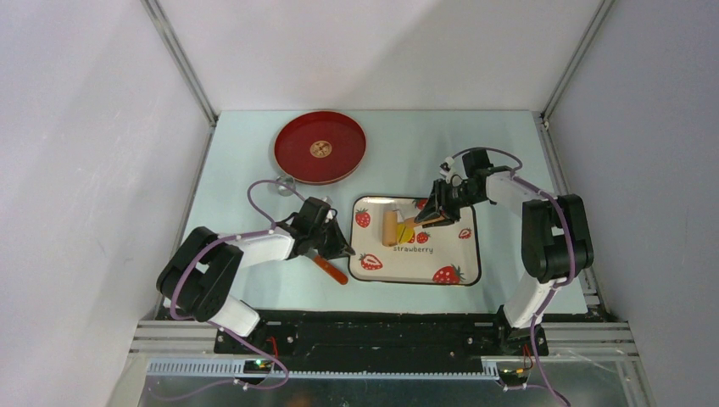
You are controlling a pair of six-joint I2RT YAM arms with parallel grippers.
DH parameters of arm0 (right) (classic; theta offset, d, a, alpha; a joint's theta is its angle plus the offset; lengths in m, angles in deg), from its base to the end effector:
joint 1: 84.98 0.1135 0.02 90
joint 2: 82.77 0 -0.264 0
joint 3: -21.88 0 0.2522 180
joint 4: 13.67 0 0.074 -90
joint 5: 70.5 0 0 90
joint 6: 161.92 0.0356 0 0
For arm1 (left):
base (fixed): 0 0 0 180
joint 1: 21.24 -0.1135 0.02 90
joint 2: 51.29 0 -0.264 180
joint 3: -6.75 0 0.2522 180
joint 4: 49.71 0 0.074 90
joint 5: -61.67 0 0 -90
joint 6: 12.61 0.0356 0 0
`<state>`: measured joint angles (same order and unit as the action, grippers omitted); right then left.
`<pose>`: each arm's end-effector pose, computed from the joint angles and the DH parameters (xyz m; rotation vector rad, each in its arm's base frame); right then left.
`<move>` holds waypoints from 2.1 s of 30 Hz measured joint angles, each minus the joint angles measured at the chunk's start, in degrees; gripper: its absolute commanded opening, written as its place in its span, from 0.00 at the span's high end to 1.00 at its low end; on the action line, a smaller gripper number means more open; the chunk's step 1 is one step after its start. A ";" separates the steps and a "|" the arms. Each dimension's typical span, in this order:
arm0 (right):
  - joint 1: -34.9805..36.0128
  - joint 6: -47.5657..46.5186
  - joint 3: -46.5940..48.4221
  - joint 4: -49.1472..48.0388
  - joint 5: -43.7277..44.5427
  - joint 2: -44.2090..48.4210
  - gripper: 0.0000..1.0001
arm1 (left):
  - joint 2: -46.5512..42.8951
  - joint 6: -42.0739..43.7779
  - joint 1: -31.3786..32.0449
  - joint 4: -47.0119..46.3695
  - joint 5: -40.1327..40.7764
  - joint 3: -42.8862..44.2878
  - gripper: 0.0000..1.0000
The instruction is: Roll out the dumpling wrappers from the dough
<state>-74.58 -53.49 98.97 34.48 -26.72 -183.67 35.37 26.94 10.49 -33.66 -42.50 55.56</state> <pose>0.3211 0.0851 0.1771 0.0068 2.7843 1.2579 0.2231 -0.1482 0.1346 -0.3317 2.6855 -0.8324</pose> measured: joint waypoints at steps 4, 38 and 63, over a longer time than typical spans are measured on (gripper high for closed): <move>-0.07 0.48 -0.37 -0.44 -0.15 0.04 1.00 | 0.00 0.00 0.00 0.00 0.00 0.00 1.00; 0.31 1.31 -0.68 -0.37 -1.25 -0.59 1.00 | 0.00 0.00 0.00 0.00 0.02 0.00 1.00; -2.12 0.94 1.05 -0.46 -0.66 13.55 1.00 | 0.00 0.00 0.00 0.00 0.00 0.00 1.00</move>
<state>-76.70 -52.55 100.02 34.02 -27.38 -170.12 35.37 26.94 10.49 -33.66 -42.50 55.56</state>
